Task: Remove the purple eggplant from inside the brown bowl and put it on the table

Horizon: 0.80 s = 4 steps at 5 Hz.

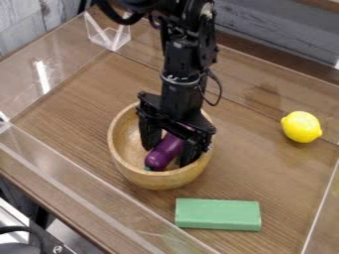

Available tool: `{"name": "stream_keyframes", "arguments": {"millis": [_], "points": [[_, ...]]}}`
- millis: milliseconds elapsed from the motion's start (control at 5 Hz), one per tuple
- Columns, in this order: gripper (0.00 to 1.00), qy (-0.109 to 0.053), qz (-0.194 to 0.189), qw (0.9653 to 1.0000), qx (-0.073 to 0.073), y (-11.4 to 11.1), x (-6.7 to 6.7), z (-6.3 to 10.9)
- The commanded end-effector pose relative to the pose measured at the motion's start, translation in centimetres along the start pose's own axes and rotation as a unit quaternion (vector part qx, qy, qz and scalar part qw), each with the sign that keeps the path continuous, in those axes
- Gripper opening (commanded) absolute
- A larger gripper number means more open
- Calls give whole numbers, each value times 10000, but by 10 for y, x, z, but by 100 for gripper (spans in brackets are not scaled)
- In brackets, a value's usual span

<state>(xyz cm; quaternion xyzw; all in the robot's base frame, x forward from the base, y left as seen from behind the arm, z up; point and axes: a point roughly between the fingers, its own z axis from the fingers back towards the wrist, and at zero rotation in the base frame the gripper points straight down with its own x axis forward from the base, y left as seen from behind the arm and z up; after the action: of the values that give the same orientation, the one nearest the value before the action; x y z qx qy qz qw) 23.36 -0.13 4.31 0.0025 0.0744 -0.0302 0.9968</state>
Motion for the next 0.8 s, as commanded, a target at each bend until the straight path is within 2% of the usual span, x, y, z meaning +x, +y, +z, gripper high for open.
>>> {"name": "stream_keyframes", "arguments": {"millis": [0,600], "points": [[100,-160,-18,9999,1,1,4,3],[100,-177,-3,9998,-41,2,9,-8]]}}
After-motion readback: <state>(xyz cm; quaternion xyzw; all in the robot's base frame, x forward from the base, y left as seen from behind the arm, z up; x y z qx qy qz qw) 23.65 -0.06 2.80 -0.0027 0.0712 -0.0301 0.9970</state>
